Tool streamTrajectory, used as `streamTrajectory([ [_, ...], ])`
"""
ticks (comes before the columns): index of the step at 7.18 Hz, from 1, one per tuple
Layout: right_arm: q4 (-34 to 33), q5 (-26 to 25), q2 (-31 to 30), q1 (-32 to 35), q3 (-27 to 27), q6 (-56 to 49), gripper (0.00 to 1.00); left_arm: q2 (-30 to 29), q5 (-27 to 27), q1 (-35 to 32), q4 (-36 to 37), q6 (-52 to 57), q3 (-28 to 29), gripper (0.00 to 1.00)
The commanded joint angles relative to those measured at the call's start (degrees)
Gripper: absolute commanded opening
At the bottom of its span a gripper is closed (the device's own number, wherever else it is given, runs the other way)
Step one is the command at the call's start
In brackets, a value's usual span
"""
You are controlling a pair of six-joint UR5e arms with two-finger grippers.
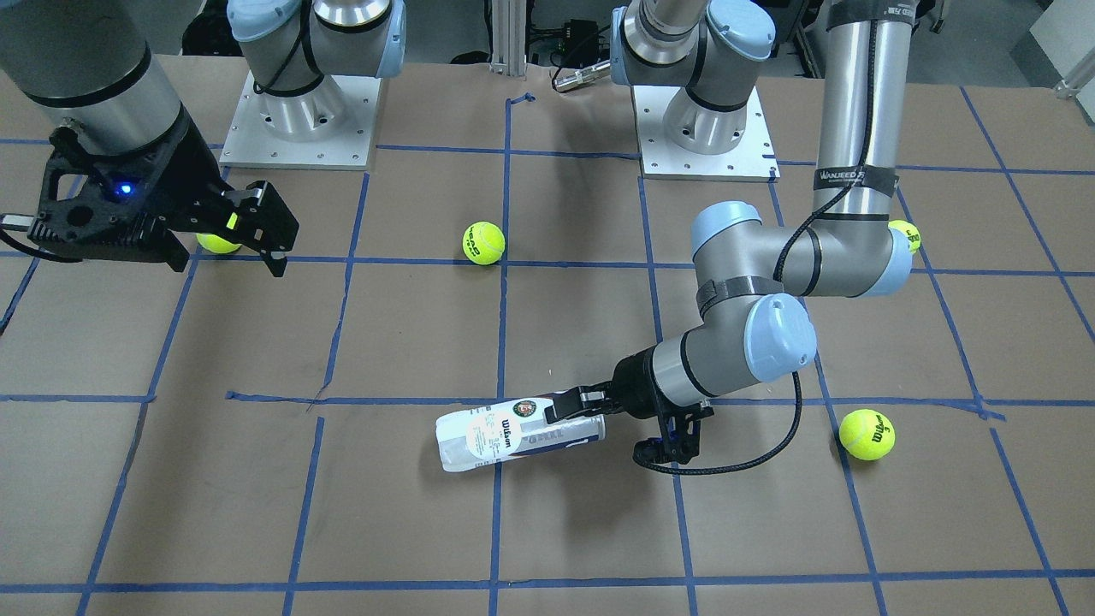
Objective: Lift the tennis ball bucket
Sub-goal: 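Lift and tilt the can upright with the left gripper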
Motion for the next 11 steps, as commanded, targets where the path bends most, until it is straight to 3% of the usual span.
streamTrajectory([
  [1,-0.2,0.1,0.0,0.1,0.0,0.0,1.0,0.9,0.5,-0.1,-1.9,-8.0,5.0,0.0],
  [2,-0.6,0.1,0.0,0.1,0.1,0.0,1.0,1.2,6.7,-0.2,-6.0,-8.3,9.3,0.0],
  [3,-0.7,0.1,0.0,0.0,0.1,-0.1,1.0,2.4,8.8,-0.2,-13.9,-8.6,14.6,0.0],
  [5,-0.8,0.1,0.1,-0.1,0.1,0.0,1.0,3.7,18.1,-0.2,-26.5,-8.9,26.1,0.0],
  [8,-0.9,0.2,0.1,-0.1,0.1,0.0,1.0,3.7,34.0,-2.1,-26.4,-2.2,30.9,0.0],
  [9,-0.9,0.3,0.0,-0.1,0.1,0.0,1.0,3.0,38.8,-4.6,-20.9,1.4,30.2,0.0],
  [11,-0.9,0.3,0.1,-0.2,0.1,0.0,1.0,2.2,39.2,-7.9,-13.2,0.9,25.9,0.0],
])
